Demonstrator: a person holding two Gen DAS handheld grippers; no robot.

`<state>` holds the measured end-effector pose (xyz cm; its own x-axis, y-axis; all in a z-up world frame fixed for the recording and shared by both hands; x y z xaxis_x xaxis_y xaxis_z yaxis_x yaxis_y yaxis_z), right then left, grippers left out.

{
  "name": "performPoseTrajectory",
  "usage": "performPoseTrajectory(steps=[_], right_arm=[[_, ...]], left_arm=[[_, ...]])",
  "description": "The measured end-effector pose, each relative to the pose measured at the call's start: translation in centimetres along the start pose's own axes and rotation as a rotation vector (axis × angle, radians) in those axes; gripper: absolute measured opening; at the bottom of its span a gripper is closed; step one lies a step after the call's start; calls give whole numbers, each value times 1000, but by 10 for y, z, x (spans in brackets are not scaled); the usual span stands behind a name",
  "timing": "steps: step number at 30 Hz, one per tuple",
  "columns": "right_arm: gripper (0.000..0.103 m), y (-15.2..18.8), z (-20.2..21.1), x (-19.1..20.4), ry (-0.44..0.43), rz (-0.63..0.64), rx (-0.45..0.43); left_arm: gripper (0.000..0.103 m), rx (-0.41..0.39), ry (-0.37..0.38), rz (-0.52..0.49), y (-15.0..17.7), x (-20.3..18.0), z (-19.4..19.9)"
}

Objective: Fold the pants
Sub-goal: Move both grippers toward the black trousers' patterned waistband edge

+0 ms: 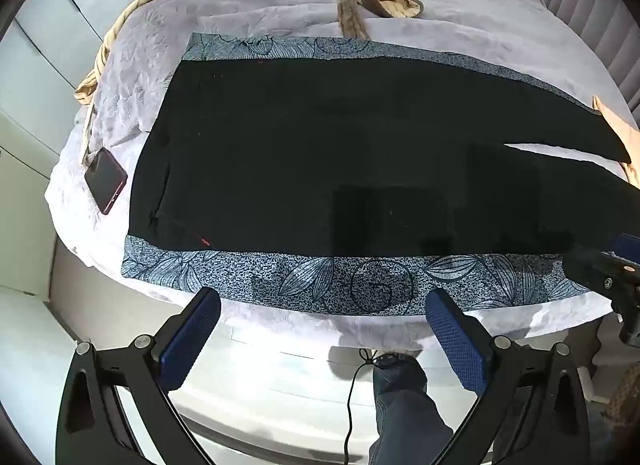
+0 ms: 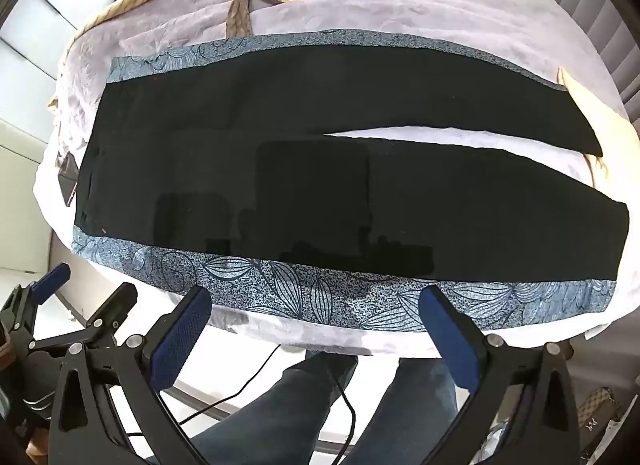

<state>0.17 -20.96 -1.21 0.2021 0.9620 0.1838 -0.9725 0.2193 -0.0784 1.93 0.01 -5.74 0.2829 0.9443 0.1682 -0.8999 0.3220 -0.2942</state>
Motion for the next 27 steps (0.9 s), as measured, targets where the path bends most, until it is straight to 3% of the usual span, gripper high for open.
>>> performPoseTrajectory(steps=[17, 27], right_arm=[[103, -3, -2, -2, 4, -31, -2], [103, -5, 2, -9, 7, -38, -17]], left_arm=[[103, 12, -20, -29, 3, -3, -3], [103, 42, 10, 70, 3, 7, -5]])
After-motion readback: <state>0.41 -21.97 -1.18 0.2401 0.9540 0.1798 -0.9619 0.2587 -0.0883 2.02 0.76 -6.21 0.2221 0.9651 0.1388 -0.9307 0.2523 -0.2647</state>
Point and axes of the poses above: each gripper's, at about its wrist camera, not at the fingertips, and z roughly against the way its jaws point, x to its left, y to its underside, the point moved 6 cm from there along -z, roughly the way its jaws point, and after that the axes turned 4 degrees about -y, right-handed, at the moved point
